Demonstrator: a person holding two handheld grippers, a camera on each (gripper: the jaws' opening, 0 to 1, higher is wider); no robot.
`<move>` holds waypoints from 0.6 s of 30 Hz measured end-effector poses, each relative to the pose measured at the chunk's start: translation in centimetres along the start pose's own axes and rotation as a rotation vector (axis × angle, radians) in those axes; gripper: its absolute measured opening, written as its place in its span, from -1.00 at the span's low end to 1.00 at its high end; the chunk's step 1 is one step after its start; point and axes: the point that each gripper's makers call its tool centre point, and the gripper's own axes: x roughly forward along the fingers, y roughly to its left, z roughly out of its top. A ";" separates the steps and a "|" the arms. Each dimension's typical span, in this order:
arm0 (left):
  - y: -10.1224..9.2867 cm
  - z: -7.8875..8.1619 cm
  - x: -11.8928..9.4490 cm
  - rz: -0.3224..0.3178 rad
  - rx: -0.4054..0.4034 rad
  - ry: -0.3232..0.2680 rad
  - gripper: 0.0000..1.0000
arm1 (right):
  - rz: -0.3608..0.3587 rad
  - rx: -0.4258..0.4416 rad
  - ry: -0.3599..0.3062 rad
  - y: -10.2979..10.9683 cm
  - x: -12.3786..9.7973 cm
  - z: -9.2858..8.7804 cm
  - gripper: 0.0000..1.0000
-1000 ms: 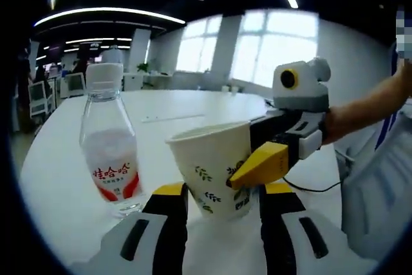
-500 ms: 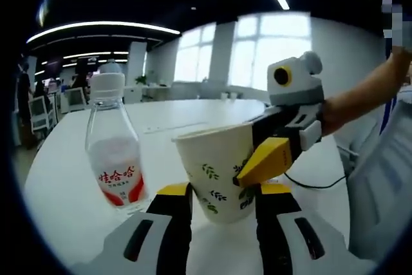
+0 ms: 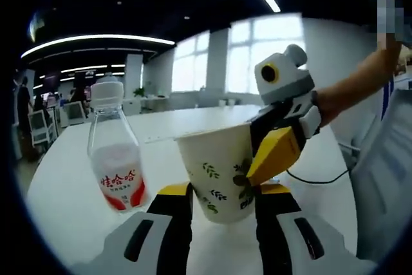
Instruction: Arrange the tabletop items into an orderly group along one side of the table until the central work area is clear of visible clutter.
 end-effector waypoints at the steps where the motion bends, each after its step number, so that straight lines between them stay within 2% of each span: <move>1: 0.0 0.0 -0.1 0.000 0.008 -0.004 -0.31 | -0.001 0.001 0.000 0.0 0.0 0.1 0.05; 2: 0.0 0.0 -0.1 0.000 0.010 -0.003 -0.31 | 0.002 0.005 -0.003 0.0 -0.1 0.2 0.08; 4: 0.0 0.0 -0.3 0.000 0.017 -0.002 -0.31 | -0.012 0.066 0.016 0.0 -0.3 0.2 0.13; 6: 0.1 -0.1 -0.6 -0.001 0.034 0.000 -0.31 | 0.004 0.019 -0.012 0.2 -0.5 0.9 0.13; 7: 0.1 -0.2 -0.8 -0.005 0.047 0.004 -0.31 | -0.004 0.013 0.011 0.1 -0.7 0.9 0.11; 12: 0.0 -0.4 -1.4 -0.017 0.100 0.012 -0.31 | 0.009 0.030 0.018 0.2 -1.3 2.2 0.08; 14: -0.1 -0.6 -1.5 -0.021 0.116 0.016 -0.31 | 0.010 0.041 0.058 0.1 -1.5 2.3 0.00; 17: -0.7 -0.5 -1.7 -0.033 0.149 0.009 -0.32 | 0.018 0.021 0.074 0.0 -1.7 3.0 -0.22; 18: -0.7 -0.5 -1.6 -0.031 0.141 0.009 -0.32 | 0.042 0.048 0.047 0.3 -1.6 3.6 -0.23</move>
